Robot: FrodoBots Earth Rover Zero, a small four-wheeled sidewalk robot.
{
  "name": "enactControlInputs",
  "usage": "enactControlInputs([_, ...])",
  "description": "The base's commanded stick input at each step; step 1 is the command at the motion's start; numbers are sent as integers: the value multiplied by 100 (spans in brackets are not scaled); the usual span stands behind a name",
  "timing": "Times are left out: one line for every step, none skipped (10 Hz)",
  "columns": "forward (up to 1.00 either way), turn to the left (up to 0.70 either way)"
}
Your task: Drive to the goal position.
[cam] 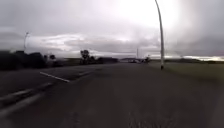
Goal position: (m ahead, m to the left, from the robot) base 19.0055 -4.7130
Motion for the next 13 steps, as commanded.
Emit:
enactControlInputs([100, -36])
enactControlInputs([100, -18])
enactControlInputs([100, 0])
enactControlInputs([100, 0])
enactControlInputs([100, 0])
enactControlInputs([100, 0])
enactControlInputs([100, 0])
enactControlInputs([100, 0])
enactControlInputs([100, 0])
enactControlInputs([100, 0])
enactControlInputs([100, 0])
enactControlInputs([100, 0])
enactControlInputs([100, 0])
